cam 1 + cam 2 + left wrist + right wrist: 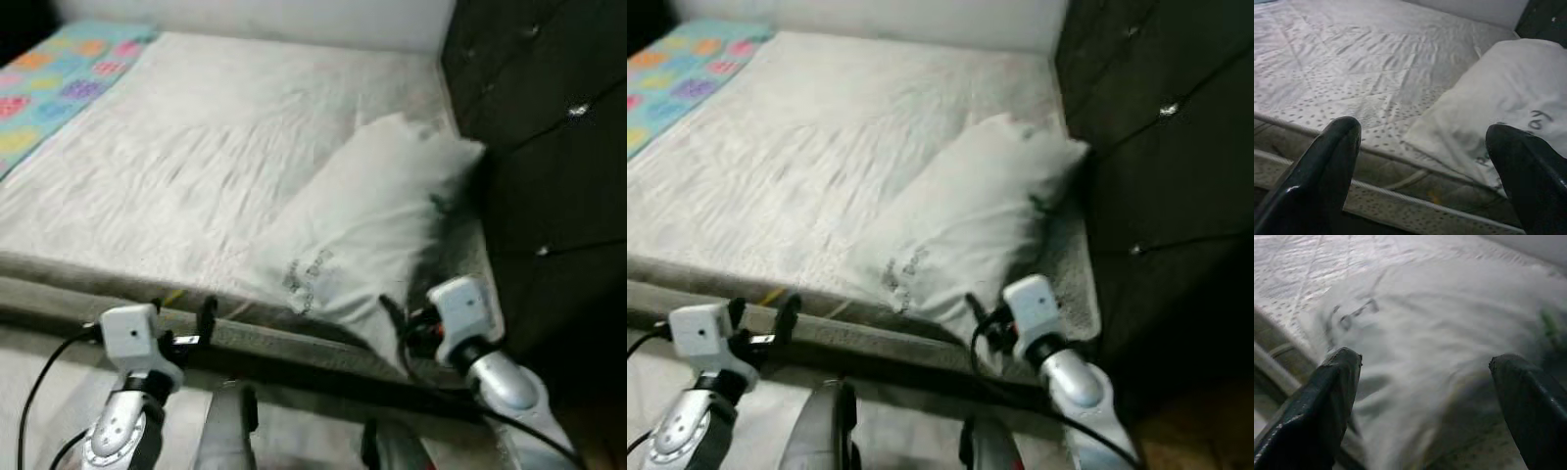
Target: Clean up the room
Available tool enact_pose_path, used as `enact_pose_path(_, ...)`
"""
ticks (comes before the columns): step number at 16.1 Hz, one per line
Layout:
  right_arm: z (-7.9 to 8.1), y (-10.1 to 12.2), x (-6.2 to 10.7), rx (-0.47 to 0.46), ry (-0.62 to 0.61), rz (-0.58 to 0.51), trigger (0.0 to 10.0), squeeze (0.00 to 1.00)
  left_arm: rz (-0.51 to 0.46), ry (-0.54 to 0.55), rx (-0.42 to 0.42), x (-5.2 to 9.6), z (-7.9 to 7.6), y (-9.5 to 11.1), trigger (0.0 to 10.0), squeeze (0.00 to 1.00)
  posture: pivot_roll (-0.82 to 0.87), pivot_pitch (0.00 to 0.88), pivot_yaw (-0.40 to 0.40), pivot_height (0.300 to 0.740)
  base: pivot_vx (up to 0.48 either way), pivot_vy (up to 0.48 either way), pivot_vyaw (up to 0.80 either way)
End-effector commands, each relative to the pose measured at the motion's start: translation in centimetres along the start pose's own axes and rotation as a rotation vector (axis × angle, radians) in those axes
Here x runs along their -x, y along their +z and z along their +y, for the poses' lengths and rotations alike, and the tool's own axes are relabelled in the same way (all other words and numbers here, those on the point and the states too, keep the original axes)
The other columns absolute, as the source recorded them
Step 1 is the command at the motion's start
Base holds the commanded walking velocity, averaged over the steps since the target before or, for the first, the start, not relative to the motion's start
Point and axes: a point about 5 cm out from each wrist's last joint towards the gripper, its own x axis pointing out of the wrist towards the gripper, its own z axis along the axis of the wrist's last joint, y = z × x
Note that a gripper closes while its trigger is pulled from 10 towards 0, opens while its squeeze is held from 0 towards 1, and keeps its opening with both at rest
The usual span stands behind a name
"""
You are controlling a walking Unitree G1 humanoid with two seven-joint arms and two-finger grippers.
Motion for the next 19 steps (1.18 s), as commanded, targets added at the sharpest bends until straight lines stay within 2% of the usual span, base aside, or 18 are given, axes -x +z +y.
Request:
enact_pose_path(1, -0.33, 0.24, 0.02, 0.009, -0.001, -0.008, 10.0, 0.0, -0.029, -0.009, -0.018, -0.35, -0.17, 0.76, 10.0, 0.0, -0.05, 0.119, -0.04, 0.598, 0.0, 0.0, 0.0)
enact_pose_path(13, -0.37, 0.34, -0.06, 0.022, 0.014, -0.008, 10.0, 0.0, -0.05, -0.065, 0.001, -0.12, -0.87, 0.97, 10.0, 0.0, -0.06, 0.136, -0.048, 0.571, 0.0, 0.0, 0.0)
enact_pose_path(19, -0.32, 0.37, -0.18, 0.019, 0.017, -0.008, 10.0, 0.0, -0.054, -0.085, -0.001, -0.12, -1.0, 1.06, 10.0, 0.0, -0.05, 0.144, -0.05, 0.571, 0.334, 0.0, 0.0)
